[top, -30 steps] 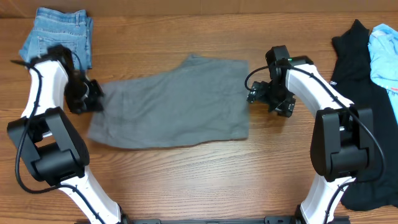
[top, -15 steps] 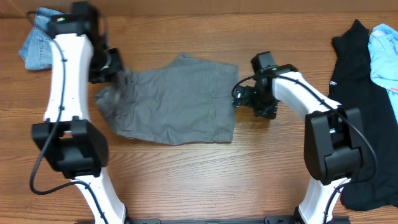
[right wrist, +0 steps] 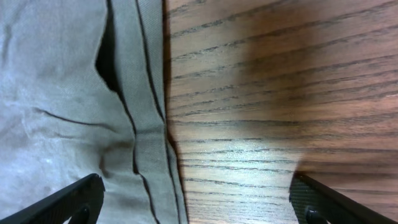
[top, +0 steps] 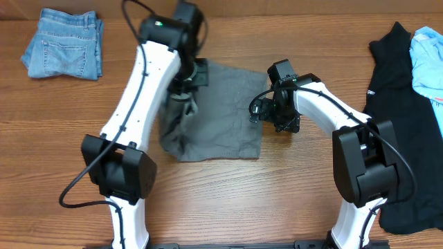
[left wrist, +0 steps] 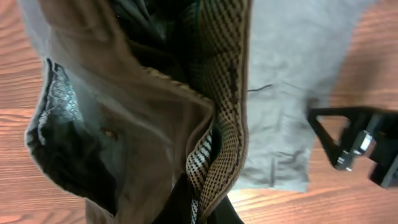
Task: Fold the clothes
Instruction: 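Lift and fold the left end over toward the right gripper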
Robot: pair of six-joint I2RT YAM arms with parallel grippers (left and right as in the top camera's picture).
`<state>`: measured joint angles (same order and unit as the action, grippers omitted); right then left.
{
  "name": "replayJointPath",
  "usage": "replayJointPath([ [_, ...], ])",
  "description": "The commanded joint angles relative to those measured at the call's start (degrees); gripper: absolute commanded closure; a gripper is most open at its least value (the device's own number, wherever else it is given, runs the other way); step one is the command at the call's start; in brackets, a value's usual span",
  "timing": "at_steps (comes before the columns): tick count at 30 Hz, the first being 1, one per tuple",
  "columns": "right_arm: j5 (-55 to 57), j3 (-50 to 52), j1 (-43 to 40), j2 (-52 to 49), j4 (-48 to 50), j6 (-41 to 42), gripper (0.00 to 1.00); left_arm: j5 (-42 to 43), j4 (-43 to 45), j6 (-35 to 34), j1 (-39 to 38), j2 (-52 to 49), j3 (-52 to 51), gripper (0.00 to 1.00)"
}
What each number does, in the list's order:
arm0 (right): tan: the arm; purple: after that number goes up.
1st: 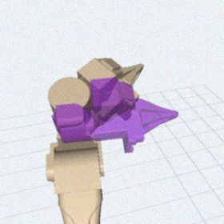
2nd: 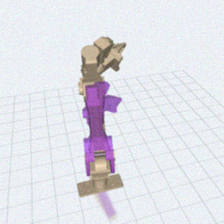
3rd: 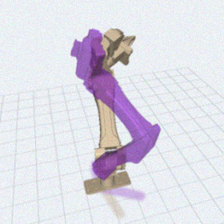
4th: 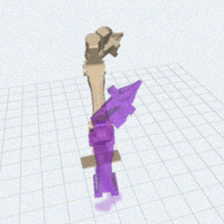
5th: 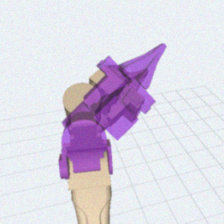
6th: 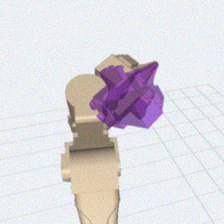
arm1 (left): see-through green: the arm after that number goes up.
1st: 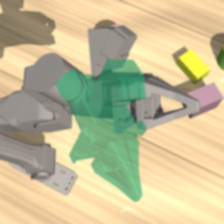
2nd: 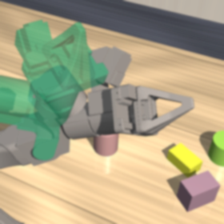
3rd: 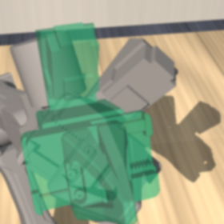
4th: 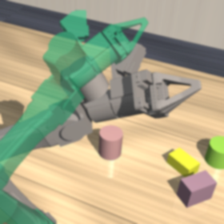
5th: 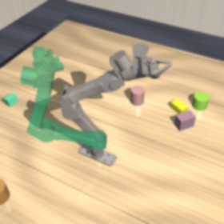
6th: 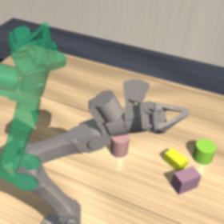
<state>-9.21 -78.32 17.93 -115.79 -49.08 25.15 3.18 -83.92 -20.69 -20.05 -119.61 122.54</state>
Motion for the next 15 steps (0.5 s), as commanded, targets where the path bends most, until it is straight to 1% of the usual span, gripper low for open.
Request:
replayJointPath([
  [1, -1.42, 1.44, -0.39, -3.91, 0.35, -1.62, 0.00, 0.87, 1.09, -1.66, -2.95, -0.09, 1.57, 0.96],
  [9, -1.62, 1.44, -0.98, -3.93, 0.26, -1.62, 0.00, 0.92, 7.87, -1.64, -7.43, -0.13, -0.92, 0.91],
  [10, -1.62, 1.44, -1.01, -3.93, 0.26, -1.60, 0.00, 0.85, 8.48, -1.62, -7.76, -0.13, -1.40, 0.89],
  [11, -1.62, 1.44, -1.14, -3.93, 0.22, -1.46, 0.00, 0.85, 9.05, -1.64, -7.96, -0.24, -1.86, 0.85],
  [15, -2.54, 1.44, -1.92, -3.93, 0.28, -0.94, 0.00, 1.33, 9.62, -1.62, -8.15, -1.46, -2.29, 0.85],
])
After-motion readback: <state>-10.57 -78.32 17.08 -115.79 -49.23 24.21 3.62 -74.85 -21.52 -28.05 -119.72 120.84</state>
